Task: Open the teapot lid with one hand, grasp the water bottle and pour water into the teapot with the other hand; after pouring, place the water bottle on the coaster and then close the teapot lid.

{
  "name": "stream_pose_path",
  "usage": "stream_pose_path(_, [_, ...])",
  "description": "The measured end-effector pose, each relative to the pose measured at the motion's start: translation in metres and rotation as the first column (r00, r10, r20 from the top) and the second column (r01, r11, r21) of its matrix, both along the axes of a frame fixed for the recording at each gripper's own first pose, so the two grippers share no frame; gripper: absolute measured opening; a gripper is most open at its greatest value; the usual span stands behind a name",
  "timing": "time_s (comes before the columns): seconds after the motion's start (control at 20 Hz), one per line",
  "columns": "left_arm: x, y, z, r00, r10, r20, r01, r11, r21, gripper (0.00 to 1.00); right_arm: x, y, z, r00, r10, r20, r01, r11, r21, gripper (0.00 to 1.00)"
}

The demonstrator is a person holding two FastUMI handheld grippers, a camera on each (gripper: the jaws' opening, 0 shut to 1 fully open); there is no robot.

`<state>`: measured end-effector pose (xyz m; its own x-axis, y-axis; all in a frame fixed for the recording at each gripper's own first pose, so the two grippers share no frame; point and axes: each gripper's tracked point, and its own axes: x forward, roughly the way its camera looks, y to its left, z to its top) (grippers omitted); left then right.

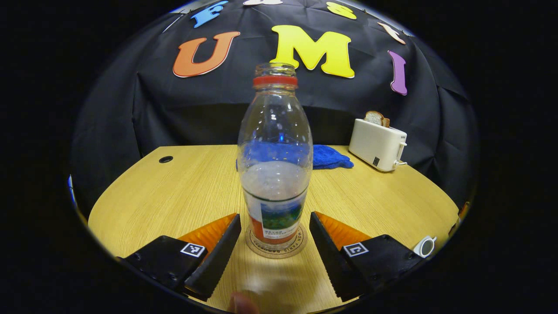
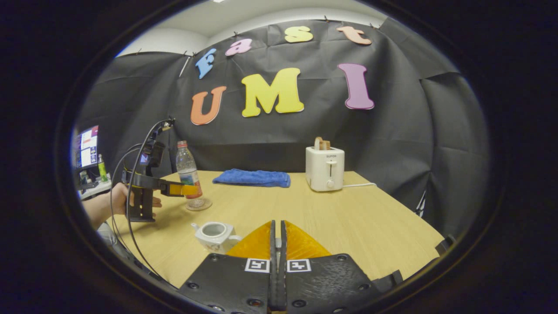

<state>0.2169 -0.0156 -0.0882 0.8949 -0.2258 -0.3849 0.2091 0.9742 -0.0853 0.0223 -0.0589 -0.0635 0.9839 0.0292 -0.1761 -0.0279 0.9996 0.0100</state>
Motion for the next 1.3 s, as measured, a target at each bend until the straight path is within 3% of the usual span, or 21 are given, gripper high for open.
stream_pose_path(0.35, [-0.057,0.036,0.001,0.998,0.052,-0.032,-0.053,0.998,-0.019,0.99,0.023,0.071,0.015,0.982,0.183,0.037,-0.183,0.983,-0.009,0.00])
stream_pose_path(0.6, [-0.109,0.078,0.025,0.987,0.158,0.030,-0.157,0.987,-0.025,0.99,0.045,0.108,0.003,0.960,0.280,0.023,-0.279,0.960,-0.023,0.00])
stream_pose_path(0.95, [-0.153,0.112,0.049,0.951,0.263,0.160,-0.264,0.964,-0.020,0.99,0.063,0.113,-0.011,0.959,0.282,-0.010,-0.282,0.959,-0.023,0.00])
stream_pose_path(1.3, [-0.172,0.123,0.047,0.943,0.289,0.163,-0.289,0.957,-0.020,0.98,0.070,0.118,-0.024,0.957,0.289,-0.016,-0.289,0.957,-0.016,0.00])
